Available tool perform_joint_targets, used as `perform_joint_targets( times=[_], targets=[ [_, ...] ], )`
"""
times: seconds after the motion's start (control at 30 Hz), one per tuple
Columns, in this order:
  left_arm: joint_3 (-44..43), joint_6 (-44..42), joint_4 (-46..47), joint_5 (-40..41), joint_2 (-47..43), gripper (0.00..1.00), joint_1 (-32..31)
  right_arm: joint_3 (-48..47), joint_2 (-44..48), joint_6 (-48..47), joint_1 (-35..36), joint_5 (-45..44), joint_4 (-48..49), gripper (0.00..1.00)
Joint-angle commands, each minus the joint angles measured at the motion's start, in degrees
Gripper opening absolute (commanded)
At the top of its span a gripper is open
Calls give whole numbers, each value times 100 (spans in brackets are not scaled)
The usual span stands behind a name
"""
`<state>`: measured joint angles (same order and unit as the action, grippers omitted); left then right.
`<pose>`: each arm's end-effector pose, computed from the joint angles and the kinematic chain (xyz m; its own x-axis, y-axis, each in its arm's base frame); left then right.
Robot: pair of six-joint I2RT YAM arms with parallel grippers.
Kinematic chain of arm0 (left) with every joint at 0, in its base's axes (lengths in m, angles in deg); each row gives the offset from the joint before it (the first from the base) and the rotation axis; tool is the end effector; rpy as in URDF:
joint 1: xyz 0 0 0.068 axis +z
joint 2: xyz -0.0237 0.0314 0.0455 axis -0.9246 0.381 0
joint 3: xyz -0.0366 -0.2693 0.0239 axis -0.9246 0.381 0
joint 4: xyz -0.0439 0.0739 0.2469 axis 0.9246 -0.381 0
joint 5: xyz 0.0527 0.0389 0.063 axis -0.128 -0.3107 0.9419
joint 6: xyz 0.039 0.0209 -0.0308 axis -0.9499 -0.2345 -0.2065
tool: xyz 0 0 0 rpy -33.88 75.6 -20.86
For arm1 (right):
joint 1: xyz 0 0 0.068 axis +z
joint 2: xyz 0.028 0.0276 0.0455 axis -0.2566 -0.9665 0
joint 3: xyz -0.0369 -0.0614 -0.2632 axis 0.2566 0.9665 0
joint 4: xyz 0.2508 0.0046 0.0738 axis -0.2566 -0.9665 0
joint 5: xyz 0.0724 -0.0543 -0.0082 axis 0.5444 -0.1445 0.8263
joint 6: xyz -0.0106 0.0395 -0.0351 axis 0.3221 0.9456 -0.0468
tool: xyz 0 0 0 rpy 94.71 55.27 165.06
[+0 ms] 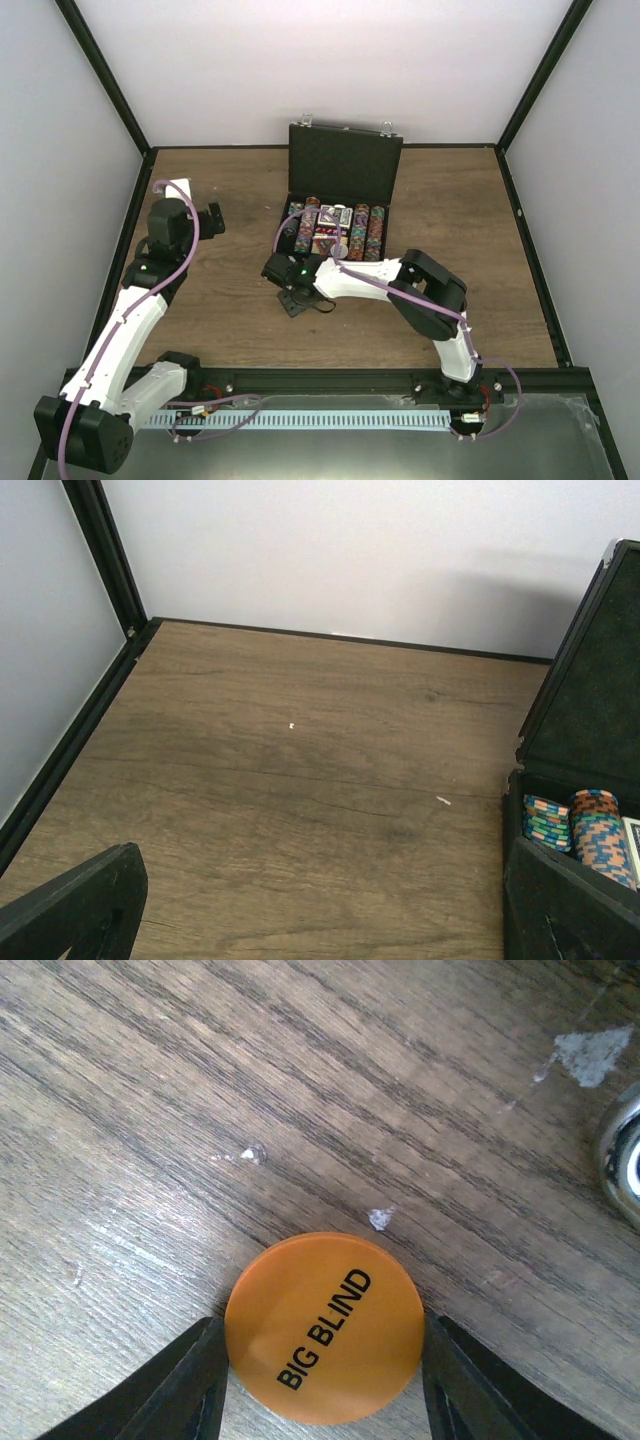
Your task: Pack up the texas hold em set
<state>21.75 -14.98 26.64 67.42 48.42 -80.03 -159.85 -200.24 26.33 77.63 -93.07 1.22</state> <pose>0.2092 -0.0365 0.3174 -0.3864 -0.0674 -0.9199 -0.0894 0.9954 -0.0353 0.1839 0.3466 0.1488 -0.7805 -0.5410 -0.3133 -0.5728 0.8196 0.0116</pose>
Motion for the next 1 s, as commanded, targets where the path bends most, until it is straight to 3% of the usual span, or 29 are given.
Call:
perform_joint_targets(
  times=[0.0, 0.33, 0.57, 0.97],
  targets=[
    [-37, -27, 44, -26, 17, 100, -23, 297, -178, 101, -45, 63, -333, 51],
    [-33, -36, 44, 4, -16, 100, -29, -189, 575, 144, -187, -430, -742, 51],
    [-37, -36, 44, 13, -19, 100, -32, -271, 1050, -66, -754, -555, -645, 51],
    [-28, -47, 52, 20, 24, 100, -34, -1176, 315, -966, -2056, -213, 260, 51]
  ],
)
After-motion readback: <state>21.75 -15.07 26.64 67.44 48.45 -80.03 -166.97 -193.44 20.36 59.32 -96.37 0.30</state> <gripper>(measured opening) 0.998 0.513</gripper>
